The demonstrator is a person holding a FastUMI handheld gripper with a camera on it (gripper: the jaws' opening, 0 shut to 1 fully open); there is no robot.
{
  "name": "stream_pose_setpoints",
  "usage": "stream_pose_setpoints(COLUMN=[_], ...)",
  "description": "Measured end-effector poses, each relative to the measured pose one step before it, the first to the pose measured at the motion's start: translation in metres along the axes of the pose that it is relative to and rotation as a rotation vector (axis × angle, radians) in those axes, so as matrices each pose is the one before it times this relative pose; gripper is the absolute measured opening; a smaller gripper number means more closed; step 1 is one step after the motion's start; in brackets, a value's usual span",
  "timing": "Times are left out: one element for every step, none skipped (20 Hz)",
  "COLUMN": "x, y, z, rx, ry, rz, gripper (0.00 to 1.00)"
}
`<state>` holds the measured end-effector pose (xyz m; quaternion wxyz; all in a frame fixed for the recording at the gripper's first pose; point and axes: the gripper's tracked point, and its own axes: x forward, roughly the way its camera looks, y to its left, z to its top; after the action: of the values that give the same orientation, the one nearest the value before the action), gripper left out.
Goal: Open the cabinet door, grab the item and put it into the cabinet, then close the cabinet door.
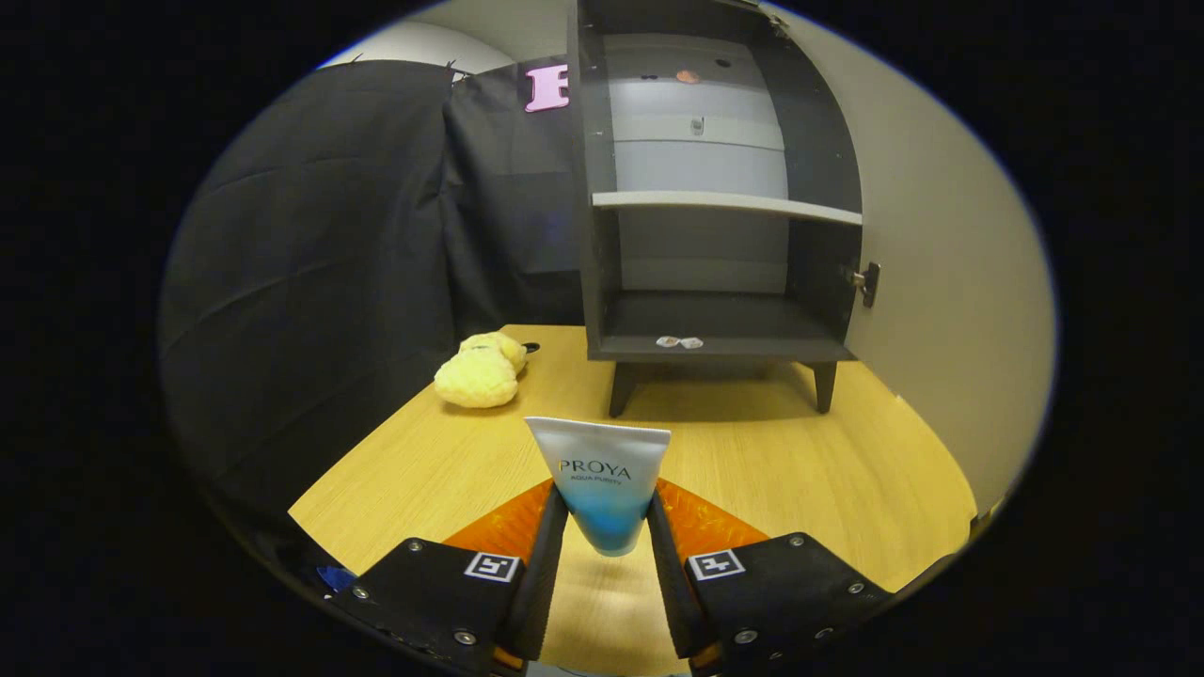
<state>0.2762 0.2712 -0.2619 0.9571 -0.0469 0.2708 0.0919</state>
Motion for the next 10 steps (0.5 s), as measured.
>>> stream_pose_setpoints(x=[0.00143, 0.00223, 0.00112, 0.00181, 0.00108, 0.00194, 0.00148, 0.00148, 0.00106, 0.0016], y=[-0.00596, -0.00474, -0.00476, -0.00418, -0.00436, -0.00531, -0.00483, -0.0035, -0.00275, -0.00354], z=[0.01093, 0.01016, 0.0088, 0.00926, 0.01052, 0.00961, 0.01095, 0.01178, 0.00996, 0.0109], rx=[-0.00249, -0.00005, 0.00227, 0.00263, 0.0008, -0.00141, -0.00236, -0.0029, -0.002, -0.00286], ry=[-0.00883, -0.00676, -0.00632, -0.0061, -0.00815, -0.00701, -0.00849, -0.01002, -0.0084, -0.00748], rz=[-0.00298, -0.00135, -0.00124, 0.00073, -0.0006, -0.00081, 0.00082, 0.00242, 0.00225, 0.00258], gripper=[0.51, 0.51, 0.51, 0.51, 0.51, 0.51, 0.51, 0.51, 0.51, 0.51])
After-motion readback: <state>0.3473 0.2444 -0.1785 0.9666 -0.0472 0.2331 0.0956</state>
